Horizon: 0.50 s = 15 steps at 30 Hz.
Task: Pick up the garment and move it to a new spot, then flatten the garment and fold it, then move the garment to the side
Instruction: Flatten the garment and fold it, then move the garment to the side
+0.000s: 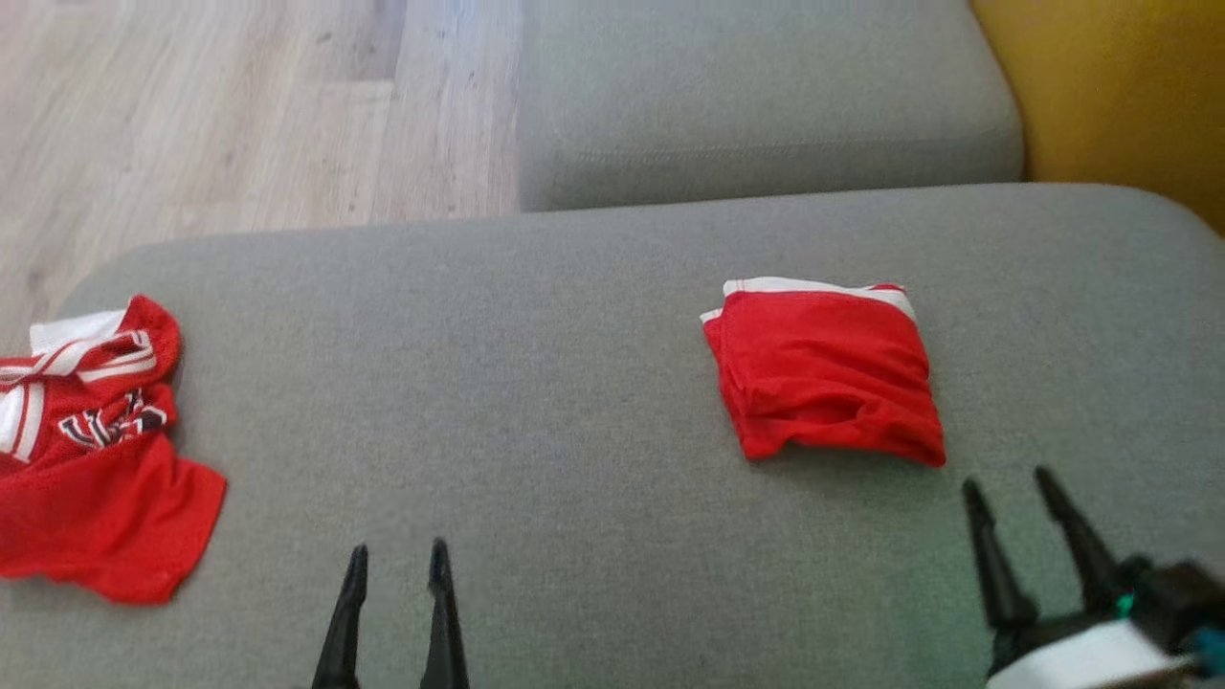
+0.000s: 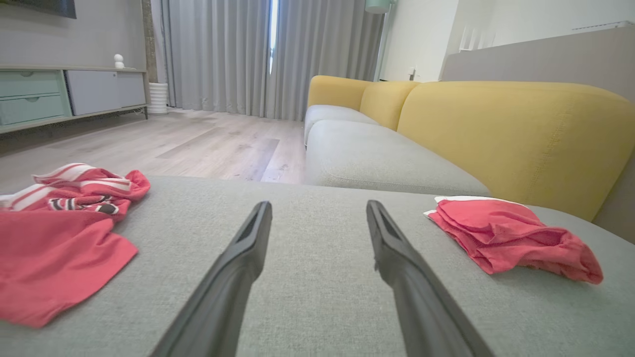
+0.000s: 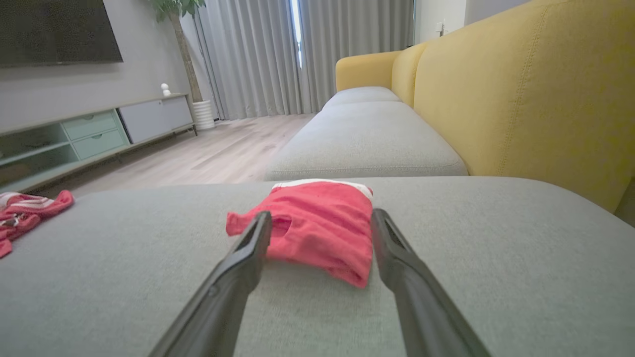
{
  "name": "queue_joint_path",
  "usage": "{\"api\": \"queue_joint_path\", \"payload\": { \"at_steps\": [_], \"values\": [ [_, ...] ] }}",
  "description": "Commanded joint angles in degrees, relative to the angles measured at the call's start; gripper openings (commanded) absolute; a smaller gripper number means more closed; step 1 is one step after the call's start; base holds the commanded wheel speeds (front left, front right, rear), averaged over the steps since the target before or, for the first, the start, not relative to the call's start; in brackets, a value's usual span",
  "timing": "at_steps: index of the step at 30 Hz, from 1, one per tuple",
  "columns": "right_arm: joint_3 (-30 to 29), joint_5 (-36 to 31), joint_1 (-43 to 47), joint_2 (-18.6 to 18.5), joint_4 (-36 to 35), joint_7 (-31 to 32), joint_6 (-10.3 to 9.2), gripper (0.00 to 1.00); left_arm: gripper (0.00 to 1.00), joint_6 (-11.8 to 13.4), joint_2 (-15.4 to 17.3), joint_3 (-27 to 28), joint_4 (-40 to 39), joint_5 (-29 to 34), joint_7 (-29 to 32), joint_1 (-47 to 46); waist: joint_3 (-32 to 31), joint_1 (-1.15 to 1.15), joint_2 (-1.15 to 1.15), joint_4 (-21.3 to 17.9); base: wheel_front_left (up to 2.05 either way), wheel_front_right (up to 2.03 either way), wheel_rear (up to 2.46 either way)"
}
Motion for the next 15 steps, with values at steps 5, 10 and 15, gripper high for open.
{"api": "queue_joint_path", "payload": {
  "at_steps": [5,10,15],
  "values": [
    [-1.0,-6.3,1.4,2.8,-3.5,-0.7,-0.05,1.00,1.00,0.1,-0.1,2.6,-2.1,1.1,-0.3,0.5,-0.7,0.02,0.00,-0.2,0.00,0.00,0.00],
    [-1.9,-8.0,2.3,4.7,-4.0,-0.7,-0.05,1.00,1.00,0.0,-0.1,3.1,-1.7,1.5,-0.3,0.9,-1.6,0.02,0.00,0.0,0.00,0.00,0.00],
    [-1.7,-8.9,2.9,4.9,-4.1,-0.7,-0.05,1.00,1.00,0.0,-0.1,2.9,-1.4,1.6,-0.3,1.1,-2.3,0.02,0.00,0.2,0.00,0.00,0.00]
  ]
}}
